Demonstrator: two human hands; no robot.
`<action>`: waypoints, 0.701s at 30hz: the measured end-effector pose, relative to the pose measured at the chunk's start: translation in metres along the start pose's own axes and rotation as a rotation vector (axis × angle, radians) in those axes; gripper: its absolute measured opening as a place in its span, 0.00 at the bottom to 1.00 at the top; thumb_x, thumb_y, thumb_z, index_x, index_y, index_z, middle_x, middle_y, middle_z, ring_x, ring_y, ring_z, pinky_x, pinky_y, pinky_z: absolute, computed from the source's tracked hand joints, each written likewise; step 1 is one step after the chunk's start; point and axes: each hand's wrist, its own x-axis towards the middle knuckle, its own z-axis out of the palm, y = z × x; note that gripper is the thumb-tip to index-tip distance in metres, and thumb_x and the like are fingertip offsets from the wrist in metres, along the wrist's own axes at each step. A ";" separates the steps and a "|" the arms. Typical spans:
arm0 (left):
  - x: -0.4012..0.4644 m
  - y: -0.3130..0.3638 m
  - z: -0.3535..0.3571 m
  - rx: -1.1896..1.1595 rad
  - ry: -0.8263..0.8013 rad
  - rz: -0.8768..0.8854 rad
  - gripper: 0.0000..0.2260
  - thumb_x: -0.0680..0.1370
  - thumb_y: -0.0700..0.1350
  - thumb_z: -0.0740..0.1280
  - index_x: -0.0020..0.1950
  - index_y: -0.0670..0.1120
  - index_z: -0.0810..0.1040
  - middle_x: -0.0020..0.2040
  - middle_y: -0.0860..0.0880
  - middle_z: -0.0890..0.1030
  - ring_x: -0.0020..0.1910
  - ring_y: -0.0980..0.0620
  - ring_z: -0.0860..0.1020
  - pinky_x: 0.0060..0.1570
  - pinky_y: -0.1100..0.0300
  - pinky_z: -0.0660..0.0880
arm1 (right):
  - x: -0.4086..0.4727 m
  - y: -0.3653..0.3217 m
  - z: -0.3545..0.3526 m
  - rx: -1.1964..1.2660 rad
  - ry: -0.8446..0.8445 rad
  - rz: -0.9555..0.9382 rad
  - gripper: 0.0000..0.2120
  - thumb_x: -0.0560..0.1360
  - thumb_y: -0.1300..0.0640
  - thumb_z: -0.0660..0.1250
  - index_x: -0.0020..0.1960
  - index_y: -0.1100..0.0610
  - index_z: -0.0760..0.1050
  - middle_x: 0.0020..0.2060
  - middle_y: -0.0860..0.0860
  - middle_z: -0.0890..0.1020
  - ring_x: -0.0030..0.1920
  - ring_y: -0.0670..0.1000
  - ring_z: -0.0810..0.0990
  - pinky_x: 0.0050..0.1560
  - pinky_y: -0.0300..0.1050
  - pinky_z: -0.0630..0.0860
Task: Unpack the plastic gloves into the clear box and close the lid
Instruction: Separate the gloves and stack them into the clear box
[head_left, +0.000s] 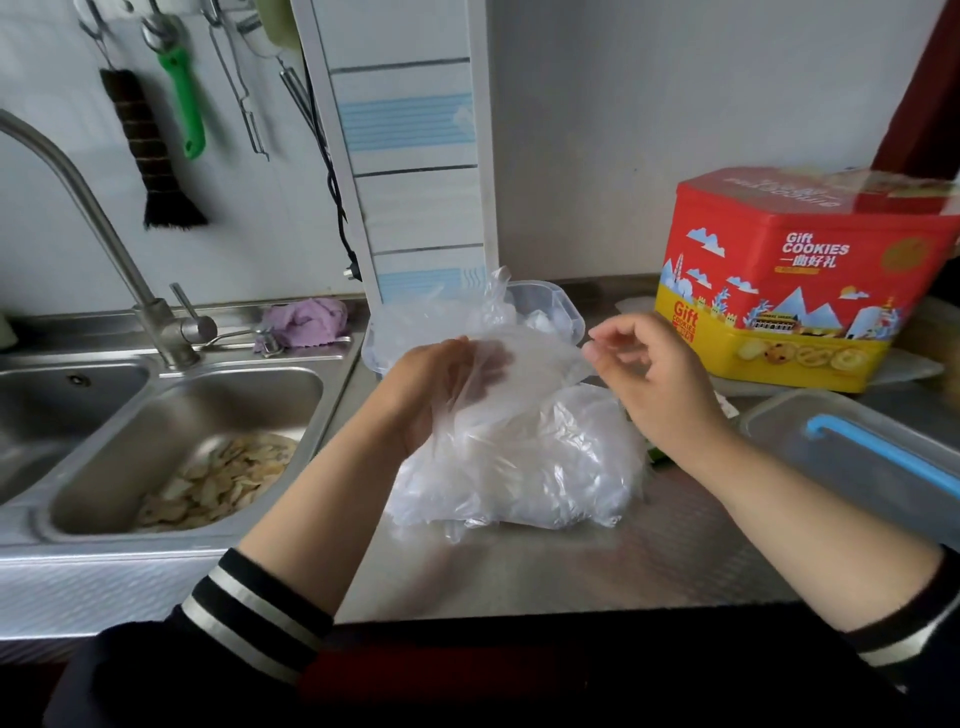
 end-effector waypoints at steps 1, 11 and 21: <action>0.000 0.004 -0.001 -0.017 0.008 -0.002 0.15 0.82 0.42 0.55 0.52 0.37 0.81 0.52 0.42 0.84 0.48 0.49 0.83 0.50 0.59 0.77 | 0.000 0.001 0.001 -0.100 0.018 -0.149 0.13 0.75 0.48 0.69 0.52 0.58 0.77 0.48 0.51 0.79 0.50 0.47 0.77 0.53 0.43 0.75; 0.003 0.017 0.009 0.185 0.012 -0.004 0.14 0.83 0.45 0.59 0.44 0.39 0.78 0.39 0.44 0.83 0.39 0.45 0.82 0.34 0.59 0.76 | 0.016 -0.004 0.029 -0.576 -0.023 -0.635 0.26 0.74 0.46 0.67 0.68 0.53 0.69 0.61 0.55 0.75 0.61 0.58 0.72 0.66 0.53 0.66; 0.032 0.118 -0.038 0.094 0.335 0.205 0.17 0.84 0.44 0.54 0.39 0.43 0.75 0.29 0.52 0.81 0.30 0.53 0.82 0.34 0.60 0.75 | 0.045 -0.013 0.002 0.129 -0.114 0.107 0.06 0.77 0.56 0.67 0.52 0.51 0.81 0.46 0.43 0.84 0.49 0.42 0.81 0.53 0.43 0.79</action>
